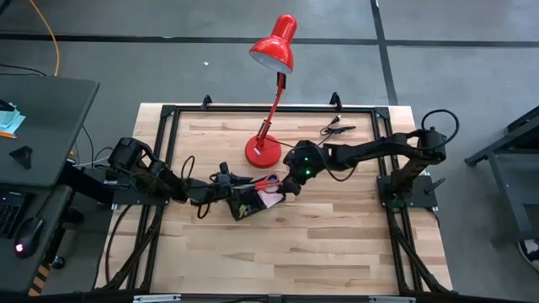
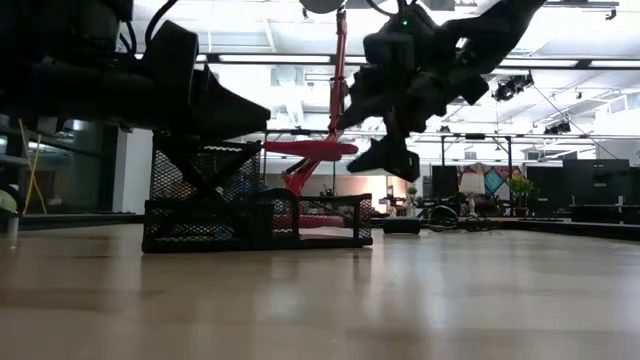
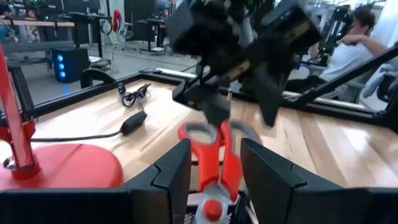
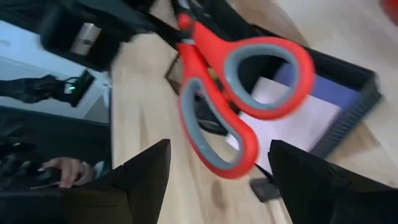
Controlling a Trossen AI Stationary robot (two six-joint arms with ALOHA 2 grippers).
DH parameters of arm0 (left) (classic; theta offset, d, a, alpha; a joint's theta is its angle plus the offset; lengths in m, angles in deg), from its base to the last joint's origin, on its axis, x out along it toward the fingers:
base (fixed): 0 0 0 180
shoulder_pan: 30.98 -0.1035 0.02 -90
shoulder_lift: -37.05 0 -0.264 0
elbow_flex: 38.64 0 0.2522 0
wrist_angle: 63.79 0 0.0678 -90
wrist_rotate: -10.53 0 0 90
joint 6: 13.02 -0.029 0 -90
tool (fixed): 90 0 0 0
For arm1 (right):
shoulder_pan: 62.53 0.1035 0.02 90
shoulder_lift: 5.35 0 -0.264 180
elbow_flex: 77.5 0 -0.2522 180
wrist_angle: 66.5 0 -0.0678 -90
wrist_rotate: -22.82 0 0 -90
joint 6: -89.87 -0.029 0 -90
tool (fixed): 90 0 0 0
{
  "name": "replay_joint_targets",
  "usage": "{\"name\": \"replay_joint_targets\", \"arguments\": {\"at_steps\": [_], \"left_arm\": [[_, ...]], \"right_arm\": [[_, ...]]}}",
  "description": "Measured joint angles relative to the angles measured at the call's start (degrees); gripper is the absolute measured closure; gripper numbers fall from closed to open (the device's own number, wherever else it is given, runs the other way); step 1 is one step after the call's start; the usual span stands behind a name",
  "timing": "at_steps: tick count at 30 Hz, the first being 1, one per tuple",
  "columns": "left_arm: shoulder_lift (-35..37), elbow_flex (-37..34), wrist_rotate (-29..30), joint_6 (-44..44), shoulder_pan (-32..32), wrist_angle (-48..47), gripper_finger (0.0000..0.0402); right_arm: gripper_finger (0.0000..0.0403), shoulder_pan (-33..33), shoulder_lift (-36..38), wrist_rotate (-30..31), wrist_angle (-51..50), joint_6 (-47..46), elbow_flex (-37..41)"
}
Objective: Pick and place office supplies into organizer
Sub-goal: Put the red scissors into the black desk organizer
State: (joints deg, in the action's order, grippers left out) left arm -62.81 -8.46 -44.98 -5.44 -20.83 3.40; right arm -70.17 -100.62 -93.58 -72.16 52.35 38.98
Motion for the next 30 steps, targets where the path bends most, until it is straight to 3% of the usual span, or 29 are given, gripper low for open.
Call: {"name": "replay_joint_targets", "arguments": {"at_steps": [6, 9, 17, 19, 24, 30], "left_arm": [[0.0, 0.0, 0.0, 0.2, 0.0, -0.2, 0.0275], [0.0, 0.0, 0.0, 0.2, 0.0, -0.2, 0.0275], [0.0, 0.0, 0.6, 0.2, 0.0, -0.1, 0.0275], [0.0, 0.1, 1.2, 0.2, 0.0, 0.1, 0.0275], [0.0, 0.1, 1.8, 0.2, 0.0, 0.1, 0.0275], [0.0, 0.0, -1.2, -2.6, 0.0, 7.9, 0.0275]], "right_arm": [[0.0147, 0.0, 0.0, -0.4, 3.0, 0.9, 0.0], [0.0173, 0.0, 0.0, -0.4, 2.9, 1.3, 0.0], [0.0356, 0.2, 0.0, -1.2, 2.9, 2.0, 0.0], [0.0386, 0.2, 0.1, -1.9, 2.9, 2.7, 0.0], [0.0367, 0.2, 0.1, -2.3, 3.1, 2.2, 0.0], [0.0392, 0.2, 0.1, -2.1, 4.0, 4.0, 0.0]]}}
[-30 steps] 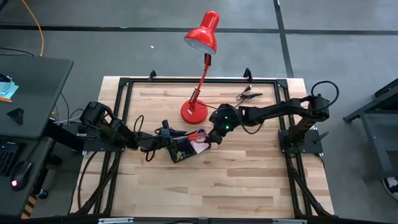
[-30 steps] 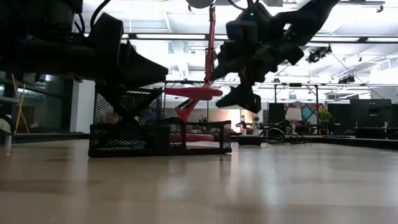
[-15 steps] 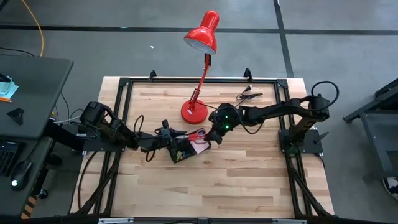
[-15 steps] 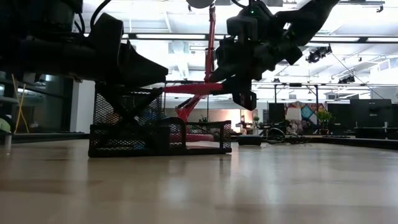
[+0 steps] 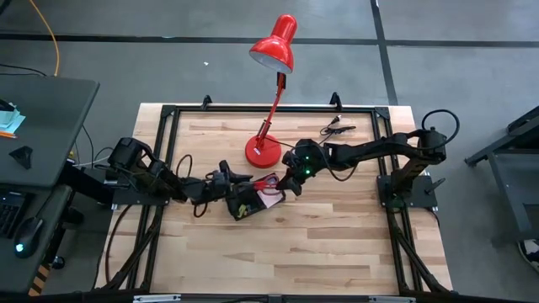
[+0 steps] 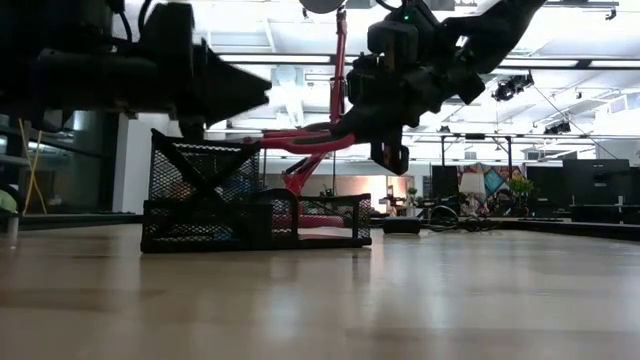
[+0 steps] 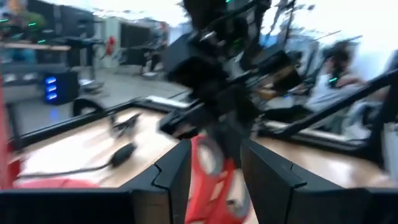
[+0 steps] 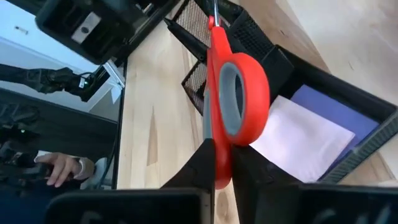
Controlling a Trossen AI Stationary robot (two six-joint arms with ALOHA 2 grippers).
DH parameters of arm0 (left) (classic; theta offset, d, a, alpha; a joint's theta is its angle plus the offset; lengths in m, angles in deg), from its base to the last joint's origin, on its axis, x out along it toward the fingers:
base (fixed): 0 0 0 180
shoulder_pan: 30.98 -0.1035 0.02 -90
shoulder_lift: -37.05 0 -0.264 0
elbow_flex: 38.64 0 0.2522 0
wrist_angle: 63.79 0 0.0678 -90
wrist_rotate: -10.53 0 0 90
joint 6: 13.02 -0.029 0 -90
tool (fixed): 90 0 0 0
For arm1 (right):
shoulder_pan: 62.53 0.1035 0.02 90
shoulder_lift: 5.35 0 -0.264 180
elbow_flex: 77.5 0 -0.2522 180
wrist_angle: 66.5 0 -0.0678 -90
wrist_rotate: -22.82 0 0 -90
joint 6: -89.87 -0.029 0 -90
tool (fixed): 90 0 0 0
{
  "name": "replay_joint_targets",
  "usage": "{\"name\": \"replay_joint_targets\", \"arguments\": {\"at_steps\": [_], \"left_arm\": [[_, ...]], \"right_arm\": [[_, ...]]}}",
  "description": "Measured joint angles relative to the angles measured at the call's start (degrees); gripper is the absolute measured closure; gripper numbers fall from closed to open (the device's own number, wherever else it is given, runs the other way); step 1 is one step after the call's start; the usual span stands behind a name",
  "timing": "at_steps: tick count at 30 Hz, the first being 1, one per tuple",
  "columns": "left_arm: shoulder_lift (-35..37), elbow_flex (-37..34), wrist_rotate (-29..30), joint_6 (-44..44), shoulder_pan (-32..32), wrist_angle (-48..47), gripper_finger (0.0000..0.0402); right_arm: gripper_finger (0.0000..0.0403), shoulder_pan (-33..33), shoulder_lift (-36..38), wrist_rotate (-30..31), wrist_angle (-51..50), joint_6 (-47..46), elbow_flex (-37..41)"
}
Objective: Pick and place office supplies into organizer
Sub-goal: Put the red scissors into the black desk organizer
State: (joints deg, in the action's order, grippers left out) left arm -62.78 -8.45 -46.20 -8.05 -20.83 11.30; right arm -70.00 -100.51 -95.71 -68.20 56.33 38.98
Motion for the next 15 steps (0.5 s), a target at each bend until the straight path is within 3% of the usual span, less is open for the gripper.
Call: {"name": "replay_joint_targets", "arguments": {"at_steps": [8, 12, 15], "left_arm": [[3.6, 0.3, -5.9, -1.3, 1.0, 0.5, 0.0275], [8.2, 0.4, -9.3, -6.1, 5.1, 0.0, 0.0275], [11.5, 0.4, -8.7, -7.8, 8.8, -1.4, 0.0275]], "right_arm": [[0.0396, 0.0, 0.7, -2.2, 0.5, 0.4, 0.0], [0.0392, 0.0, 5.4, -1.9, -1.5, 2.5, 0.0], [0.0394, 0.0, 10.1, -0.7, -6.0, 5.0, 0.0]]}}
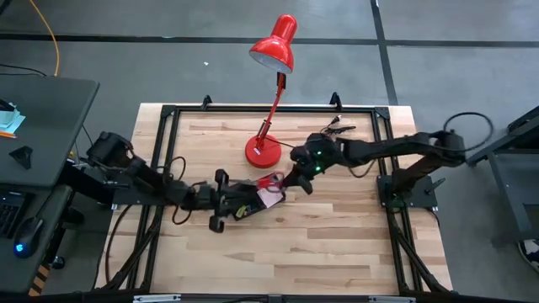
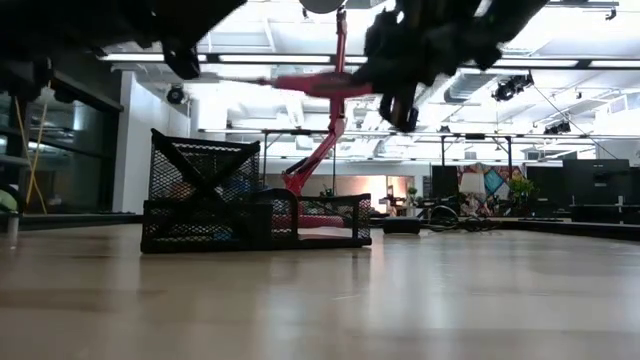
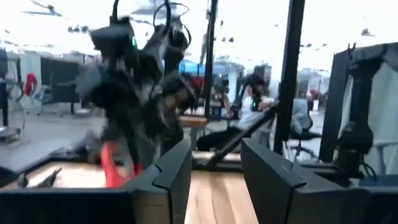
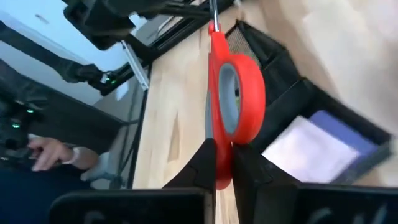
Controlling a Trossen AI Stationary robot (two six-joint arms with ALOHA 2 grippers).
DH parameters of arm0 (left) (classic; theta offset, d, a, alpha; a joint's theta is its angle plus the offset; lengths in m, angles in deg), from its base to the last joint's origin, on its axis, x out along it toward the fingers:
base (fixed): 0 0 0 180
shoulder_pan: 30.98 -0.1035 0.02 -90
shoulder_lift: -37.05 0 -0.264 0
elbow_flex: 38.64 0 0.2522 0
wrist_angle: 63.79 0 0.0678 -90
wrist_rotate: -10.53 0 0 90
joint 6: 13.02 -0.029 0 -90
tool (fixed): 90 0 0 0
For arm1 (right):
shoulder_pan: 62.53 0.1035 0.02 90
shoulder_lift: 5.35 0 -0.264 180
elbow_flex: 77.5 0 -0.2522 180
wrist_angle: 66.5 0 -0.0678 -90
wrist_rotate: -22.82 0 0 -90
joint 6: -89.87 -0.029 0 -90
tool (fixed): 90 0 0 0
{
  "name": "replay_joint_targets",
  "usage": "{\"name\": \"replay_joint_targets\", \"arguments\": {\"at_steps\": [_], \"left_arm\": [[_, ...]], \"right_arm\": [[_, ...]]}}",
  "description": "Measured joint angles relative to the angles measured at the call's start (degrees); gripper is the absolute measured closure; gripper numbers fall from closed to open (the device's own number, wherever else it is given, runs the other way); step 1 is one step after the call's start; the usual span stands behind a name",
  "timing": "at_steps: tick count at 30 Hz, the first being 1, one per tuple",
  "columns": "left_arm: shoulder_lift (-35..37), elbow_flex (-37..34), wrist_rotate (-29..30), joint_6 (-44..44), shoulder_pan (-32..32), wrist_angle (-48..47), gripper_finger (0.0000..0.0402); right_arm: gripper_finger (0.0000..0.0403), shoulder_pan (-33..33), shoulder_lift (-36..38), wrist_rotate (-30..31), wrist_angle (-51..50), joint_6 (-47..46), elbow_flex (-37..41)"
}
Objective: Pick and place office supplies into organizer
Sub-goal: Put the red scissors into the black desk organizer
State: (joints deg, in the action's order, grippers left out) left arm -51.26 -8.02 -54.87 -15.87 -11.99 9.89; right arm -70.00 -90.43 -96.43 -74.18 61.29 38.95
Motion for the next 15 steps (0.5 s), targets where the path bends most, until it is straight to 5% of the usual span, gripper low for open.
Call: {"name": "replay_joint_targets", "arguments": {"at_steps": [7, 15], "left_arm": [[9.4, -1.6, 1.6, -0.2, 8.7, -6.7, 0.0275], [13.7, -3.2, 3.9, -0.9, 15.9, -13.9, 0.0275]], "right_arm": [[0.0397, 0.5, 6.5, 8.4, -26.4, 10.8, -12.3], [0.0397, 3.5, -1.0, 17.1, -56.1, 19.2, -41.0]]}}
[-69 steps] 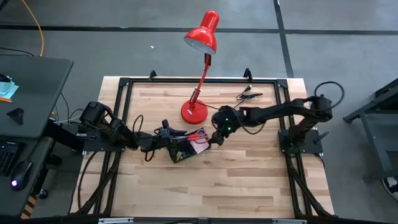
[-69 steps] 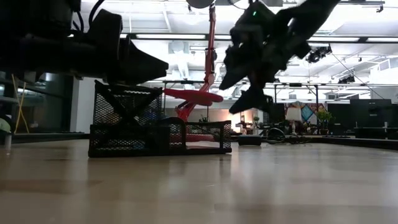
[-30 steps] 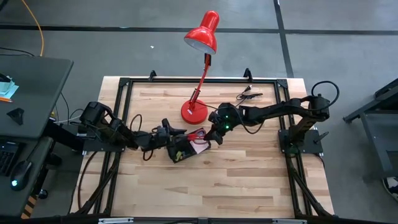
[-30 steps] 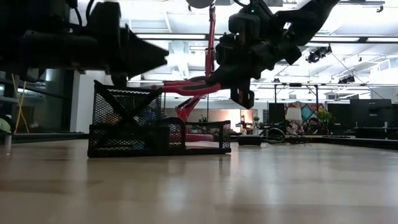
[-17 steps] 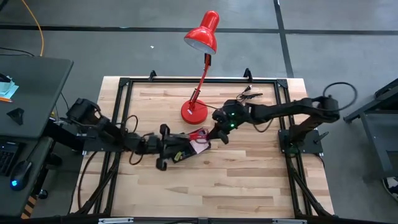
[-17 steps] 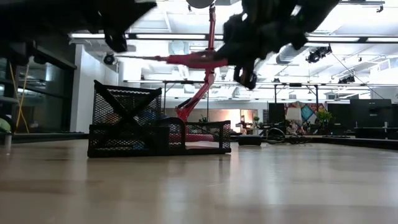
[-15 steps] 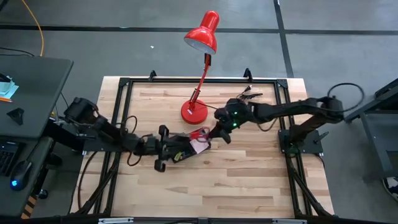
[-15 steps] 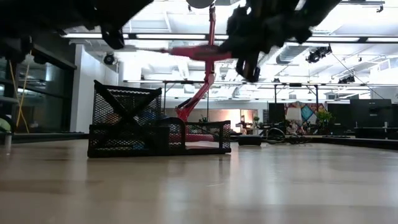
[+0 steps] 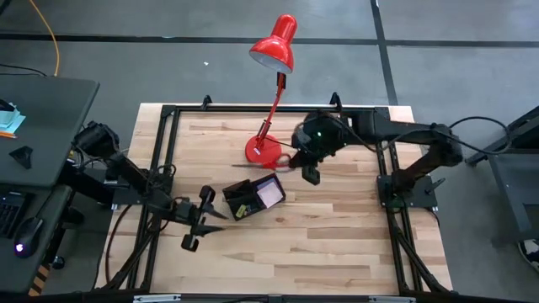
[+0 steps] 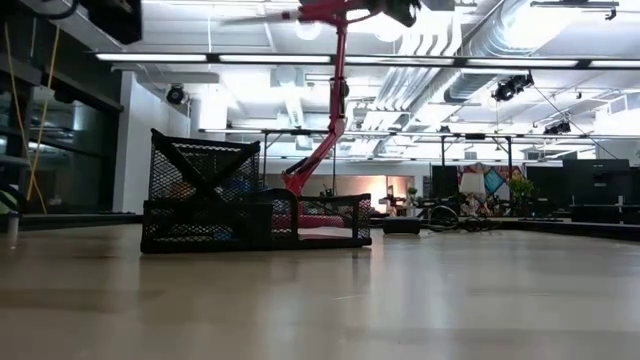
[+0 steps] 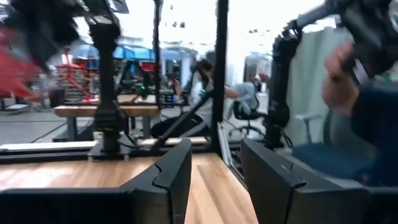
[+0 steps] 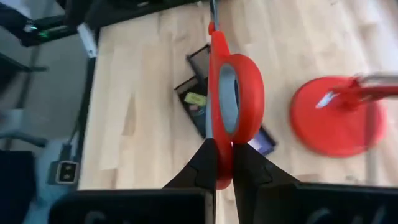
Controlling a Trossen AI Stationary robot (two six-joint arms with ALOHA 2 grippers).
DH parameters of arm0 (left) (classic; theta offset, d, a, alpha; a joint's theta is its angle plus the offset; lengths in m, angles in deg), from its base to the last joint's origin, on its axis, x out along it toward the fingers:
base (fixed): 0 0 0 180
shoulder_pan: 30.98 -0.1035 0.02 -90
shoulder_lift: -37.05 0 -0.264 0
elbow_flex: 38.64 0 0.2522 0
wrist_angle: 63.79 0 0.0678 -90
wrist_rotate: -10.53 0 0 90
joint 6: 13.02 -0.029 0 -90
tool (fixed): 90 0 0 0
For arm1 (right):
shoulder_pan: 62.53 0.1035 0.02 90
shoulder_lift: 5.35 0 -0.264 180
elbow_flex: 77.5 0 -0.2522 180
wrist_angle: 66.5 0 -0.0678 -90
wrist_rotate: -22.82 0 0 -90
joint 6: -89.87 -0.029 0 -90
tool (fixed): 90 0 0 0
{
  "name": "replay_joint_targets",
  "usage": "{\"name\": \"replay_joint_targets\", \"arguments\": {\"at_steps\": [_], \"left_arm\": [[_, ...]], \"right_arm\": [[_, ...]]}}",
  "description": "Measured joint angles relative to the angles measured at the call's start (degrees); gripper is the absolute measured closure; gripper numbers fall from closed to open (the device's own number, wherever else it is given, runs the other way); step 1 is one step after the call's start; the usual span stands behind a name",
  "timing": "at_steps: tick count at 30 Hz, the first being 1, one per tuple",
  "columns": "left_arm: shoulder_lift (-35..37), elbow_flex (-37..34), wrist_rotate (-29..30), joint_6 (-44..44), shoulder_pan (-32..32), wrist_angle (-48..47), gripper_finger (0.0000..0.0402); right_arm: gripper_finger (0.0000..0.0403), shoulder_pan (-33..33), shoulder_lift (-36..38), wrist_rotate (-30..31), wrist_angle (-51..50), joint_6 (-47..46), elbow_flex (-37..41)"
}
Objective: Pick and place office supplies into organizer
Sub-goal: Put the red scissors into the black desk organizer
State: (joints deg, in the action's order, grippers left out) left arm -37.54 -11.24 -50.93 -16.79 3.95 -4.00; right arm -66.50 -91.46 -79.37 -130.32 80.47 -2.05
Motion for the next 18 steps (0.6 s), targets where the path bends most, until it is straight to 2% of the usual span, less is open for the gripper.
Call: {"name": "replay_joint_targets", "arguments": {"at_steps": [3, 7, 10, 13, 15, 18], "left_arm": [[0.0, 0.0, 0.5, -1.2, 2.5, -1.2, 0.0275], [0.0, -0.1, 1.3, -3.9, 5.2, -4.2, 0.0275], [0.0, -0.2, 4.8, -4.8, 7.7, -4.3, 0.0275], [0.7, -0.2, 10.2, -5.0, 10.5, -5.1, 0.0275], [1.3, -0.3, 13.8, -5.6, 12.6, -6.3, 0.0275], [2.0, -0.2, 18.0, -6.5, 15.4, -6.3, 0.0275]], "right_arm": [[0.0397, 1.0, -5.9, 2.8, -11.0, 3.3, -13.3], [0.0397, 1.5, -17.2, 2.8, -27.4, 6.8, -31.5], [0.0397, 1.5, -26.8, 3.1, -38.1, 8.2, -44.4], [0.0396, 1.1, -28.3, -0.3, -35.1, 8.3, -38.7], [0.0397, 0.3, -29.5, -0.9, -36.4, 7.7, -37.7], [0.0398, -0.1, -31.1, 3.5, -40.7, 8.3, -37.7]]}}
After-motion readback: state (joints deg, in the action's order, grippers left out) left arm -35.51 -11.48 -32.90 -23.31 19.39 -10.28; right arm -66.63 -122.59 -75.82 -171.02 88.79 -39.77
